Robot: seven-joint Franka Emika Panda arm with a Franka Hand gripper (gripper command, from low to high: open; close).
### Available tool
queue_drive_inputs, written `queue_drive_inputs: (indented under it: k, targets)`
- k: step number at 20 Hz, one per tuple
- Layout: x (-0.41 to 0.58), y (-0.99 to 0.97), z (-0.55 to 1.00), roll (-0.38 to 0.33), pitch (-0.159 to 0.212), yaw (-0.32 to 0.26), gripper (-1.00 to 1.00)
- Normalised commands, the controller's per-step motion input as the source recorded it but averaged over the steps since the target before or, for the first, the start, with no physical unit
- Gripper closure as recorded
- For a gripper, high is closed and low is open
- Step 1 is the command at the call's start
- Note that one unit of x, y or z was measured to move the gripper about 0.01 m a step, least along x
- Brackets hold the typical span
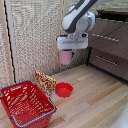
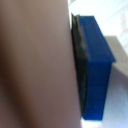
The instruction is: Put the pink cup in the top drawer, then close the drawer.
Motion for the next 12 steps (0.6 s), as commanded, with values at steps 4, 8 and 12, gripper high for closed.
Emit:
queue_drive_inputs:
  k: [4, 8, 12]
  targets:
    - [0.234, 0.11, 0.96, -0.100, 0.035, 0.001, 1.00]
    - [0.166, 0.01, 0.98, -0.090, 0.016, 0.019, 1.00]
    - [0.115, -0.06, 1.00, -0.073, 0.003, 0.011, 1.00]
